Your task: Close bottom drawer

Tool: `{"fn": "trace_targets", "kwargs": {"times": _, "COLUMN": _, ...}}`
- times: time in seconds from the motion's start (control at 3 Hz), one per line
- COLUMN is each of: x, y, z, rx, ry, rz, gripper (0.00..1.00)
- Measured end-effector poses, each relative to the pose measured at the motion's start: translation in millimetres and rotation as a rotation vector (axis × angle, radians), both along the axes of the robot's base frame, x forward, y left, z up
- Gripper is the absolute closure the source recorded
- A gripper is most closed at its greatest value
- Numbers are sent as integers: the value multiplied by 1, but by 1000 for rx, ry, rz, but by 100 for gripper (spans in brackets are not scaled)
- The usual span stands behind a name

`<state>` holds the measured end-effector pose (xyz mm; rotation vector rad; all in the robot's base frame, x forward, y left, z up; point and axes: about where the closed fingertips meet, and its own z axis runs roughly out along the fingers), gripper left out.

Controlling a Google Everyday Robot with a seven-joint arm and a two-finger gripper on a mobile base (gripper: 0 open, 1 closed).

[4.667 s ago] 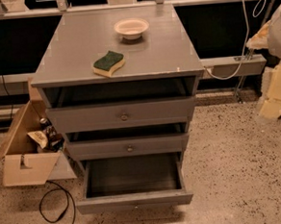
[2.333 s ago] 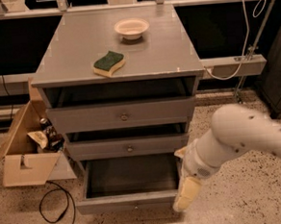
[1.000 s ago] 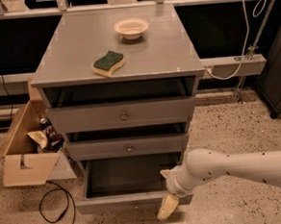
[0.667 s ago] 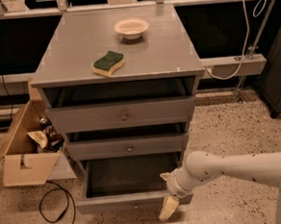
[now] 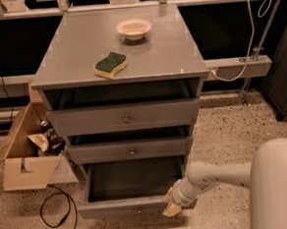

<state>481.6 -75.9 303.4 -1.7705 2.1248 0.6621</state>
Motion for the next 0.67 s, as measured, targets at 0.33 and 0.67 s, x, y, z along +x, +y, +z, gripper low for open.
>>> {"fn": "trace_targets", "kwargs": {"times": 0.33, "x": 9, "y": -8, "z": -48, "rx": -53, "ry": 42, "rz": 12, "gripper": 81}}
{"fn": "trace_targets", "kwargs": {"times": 0.67, "x": 9, "y": -8, "z": -48, "rx": -53, "ry": 42, "rz": 12, "gripper": 100}}
